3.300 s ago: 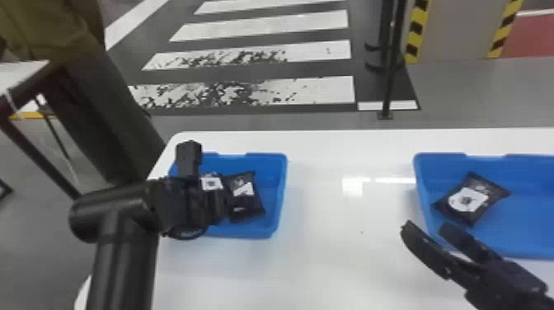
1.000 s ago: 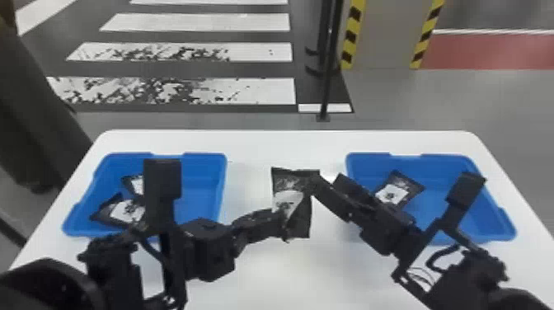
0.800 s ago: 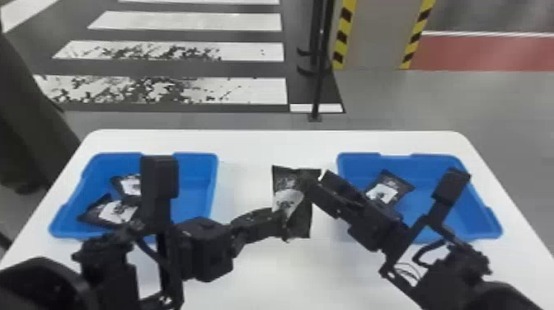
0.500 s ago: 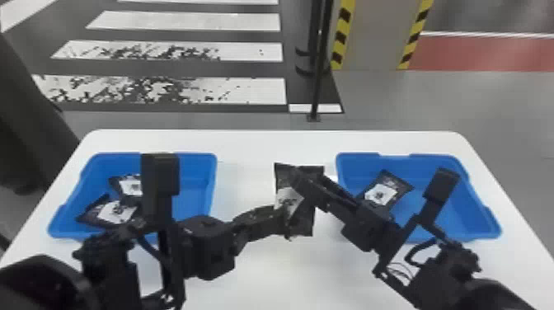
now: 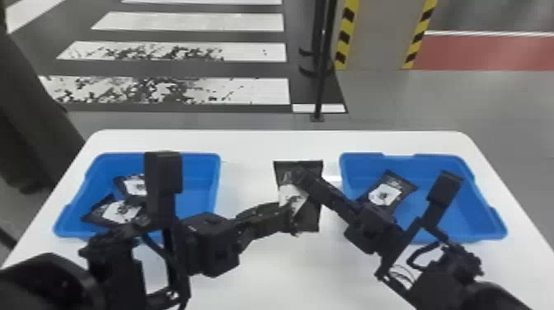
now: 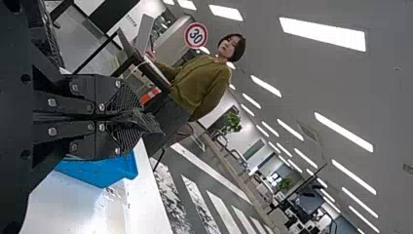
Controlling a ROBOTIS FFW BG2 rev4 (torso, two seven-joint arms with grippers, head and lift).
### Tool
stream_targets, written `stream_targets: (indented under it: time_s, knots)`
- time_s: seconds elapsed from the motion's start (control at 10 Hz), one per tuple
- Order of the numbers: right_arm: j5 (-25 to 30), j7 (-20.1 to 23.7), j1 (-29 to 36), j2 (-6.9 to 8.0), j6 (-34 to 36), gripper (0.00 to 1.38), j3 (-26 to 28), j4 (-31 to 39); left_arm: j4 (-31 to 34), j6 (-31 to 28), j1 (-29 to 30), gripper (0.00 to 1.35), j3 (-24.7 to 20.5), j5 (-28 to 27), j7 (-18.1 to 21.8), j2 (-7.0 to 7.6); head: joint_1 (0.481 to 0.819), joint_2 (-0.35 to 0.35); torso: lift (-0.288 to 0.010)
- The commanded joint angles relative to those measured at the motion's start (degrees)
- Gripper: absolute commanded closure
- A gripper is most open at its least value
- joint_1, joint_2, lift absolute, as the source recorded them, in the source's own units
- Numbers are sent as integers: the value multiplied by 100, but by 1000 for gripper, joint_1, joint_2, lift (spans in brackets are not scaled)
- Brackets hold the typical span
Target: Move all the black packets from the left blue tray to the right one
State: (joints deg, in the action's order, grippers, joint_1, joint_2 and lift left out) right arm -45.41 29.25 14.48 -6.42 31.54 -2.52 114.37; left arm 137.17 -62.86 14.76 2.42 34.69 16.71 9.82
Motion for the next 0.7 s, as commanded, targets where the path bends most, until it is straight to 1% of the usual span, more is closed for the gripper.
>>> stream_targets:
  time_s: [0.0, 0.1, 0.2, 0.3, 0.4, 0.5, 0.6]
  knots:
    - [-98, 1, 0, 0, -75, 1273, 12, -40, -56, 56, 42, 697, -60, 119, -1, -24, 695, -11, -140]
    - [-75, 1, -14, 0, -103, 1273, 114, -68, -56, 169, 98, 453, -117, 131, -1, -32, 695, -12, -140]
    - [-41, -7, -84, 0, -131, 1273, 263, -152, -56, 183, 169, 377, -219, 176, -1, -59, 695, -15, -140]
    - [51, -25, -267, 0, -271, 1273, 423, -462, -42, 155, 295, 372, -379, 211, 42, -85, 695, -24, -140]
    - [393, -60, -478, -9, -300, 1273, 754, -715, 15, 197, 408, 366, -597, 211, 104, -164, 695, -39, -140]
    - [713, -95, -675, -35, -314, 1271, 1086, -982, 57, 478, 520, 358, -745, 199, 130, -191, 695, -62, -140]
    - [885, -218, -815, -88, -468, 1271, 1268, -1291, 141, 521, 619, 348, -985, 108, 130, -226, 695, -76, -140]
